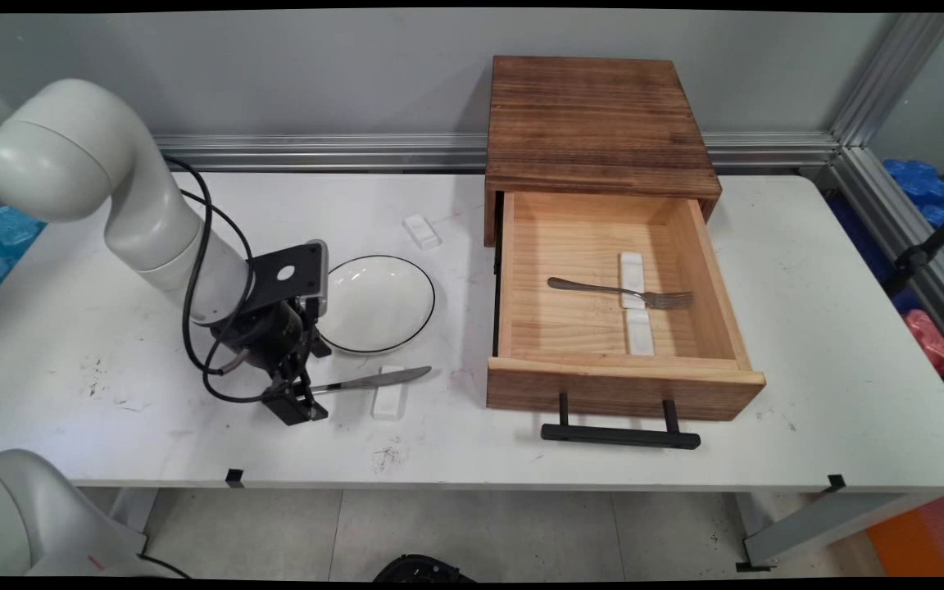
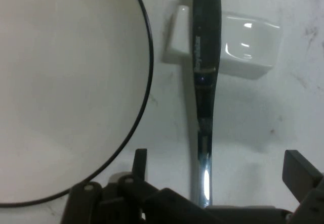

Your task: Pick up the knife from the right of the white plate

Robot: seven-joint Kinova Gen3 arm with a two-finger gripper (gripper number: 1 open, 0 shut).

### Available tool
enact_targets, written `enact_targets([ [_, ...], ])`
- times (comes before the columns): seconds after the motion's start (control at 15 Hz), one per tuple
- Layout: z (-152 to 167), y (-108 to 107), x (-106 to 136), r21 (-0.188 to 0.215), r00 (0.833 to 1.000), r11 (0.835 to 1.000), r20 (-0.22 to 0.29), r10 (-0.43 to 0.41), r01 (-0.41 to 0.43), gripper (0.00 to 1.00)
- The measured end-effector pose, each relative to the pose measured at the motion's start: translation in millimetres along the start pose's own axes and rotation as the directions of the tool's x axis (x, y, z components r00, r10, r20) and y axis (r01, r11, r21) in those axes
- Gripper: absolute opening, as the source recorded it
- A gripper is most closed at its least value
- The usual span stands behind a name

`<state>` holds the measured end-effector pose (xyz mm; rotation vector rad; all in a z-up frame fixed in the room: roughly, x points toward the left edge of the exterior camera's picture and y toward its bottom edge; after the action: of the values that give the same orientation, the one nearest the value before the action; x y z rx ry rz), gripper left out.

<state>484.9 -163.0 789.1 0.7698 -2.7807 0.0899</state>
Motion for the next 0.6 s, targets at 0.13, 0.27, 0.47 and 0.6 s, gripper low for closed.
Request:
enact_targets([
  [0.13,5,0,1,0.0,1.0,1.0,0.003,0.008,-0.008,1.0],
  [0.27,10,-1,3,0.001,1.0,1.0,0.007,0.011,-0.011,1.0],
  [0.47,15,-3,3,0.002,1.0,1.0,0.014,0.017,-0.017,0.0],
  [0.6,15,-5,2,0.002,1.0,1.0,0.021,0.023,-0.023,0.0],
])
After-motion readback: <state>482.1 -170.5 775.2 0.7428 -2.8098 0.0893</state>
